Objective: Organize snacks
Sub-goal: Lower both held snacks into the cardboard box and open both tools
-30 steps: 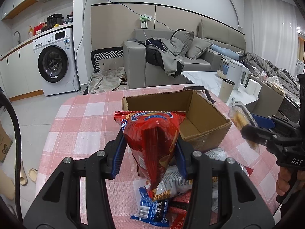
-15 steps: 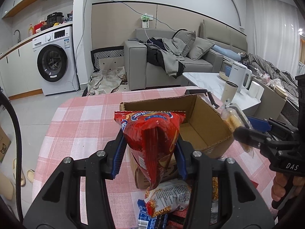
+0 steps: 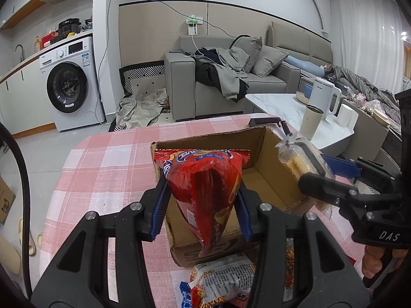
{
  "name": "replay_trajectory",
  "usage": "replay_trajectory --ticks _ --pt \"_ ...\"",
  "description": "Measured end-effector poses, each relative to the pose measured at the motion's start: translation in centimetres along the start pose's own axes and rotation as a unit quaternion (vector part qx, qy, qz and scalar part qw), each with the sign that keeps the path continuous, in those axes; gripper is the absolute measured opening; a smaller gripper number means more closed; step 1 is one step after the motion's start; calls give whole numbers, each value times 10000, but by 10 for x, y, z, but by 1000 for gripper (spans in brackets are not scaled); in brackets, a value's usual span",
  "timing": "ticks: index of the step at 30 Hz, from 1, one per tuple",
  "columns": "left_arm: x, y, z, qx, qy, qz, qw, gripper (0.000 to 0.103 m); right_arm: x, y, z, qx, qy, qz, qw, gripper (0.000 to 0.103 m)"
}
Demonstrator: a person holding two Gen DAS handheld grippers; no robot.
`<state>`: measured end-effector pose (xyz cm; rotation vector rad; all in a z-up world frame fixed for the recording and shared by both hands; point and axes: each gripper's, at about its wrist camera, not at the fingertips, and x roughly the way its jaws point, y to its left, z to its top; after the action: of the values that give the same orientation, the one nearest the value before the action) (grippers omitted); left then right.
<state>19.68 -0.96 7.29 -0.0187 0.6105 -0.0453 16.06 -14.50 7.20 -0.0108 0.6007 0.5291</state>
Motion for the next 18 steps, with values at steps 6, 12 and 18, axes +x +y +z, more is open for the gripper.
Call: replay_trajectory --ticks 6,12,18 --pt "11 -1 1 -8 43 47 10000 44 10 -1 2 -8 69 -16 10000 59" --pt "23 -2 -3 7 105 53 9999 43 19 0 6 -68 95 -36 9999 59" --pt "35 -2 -6 26 175 69 9998 43 29 0 6 -88 143 -94 9998 59"
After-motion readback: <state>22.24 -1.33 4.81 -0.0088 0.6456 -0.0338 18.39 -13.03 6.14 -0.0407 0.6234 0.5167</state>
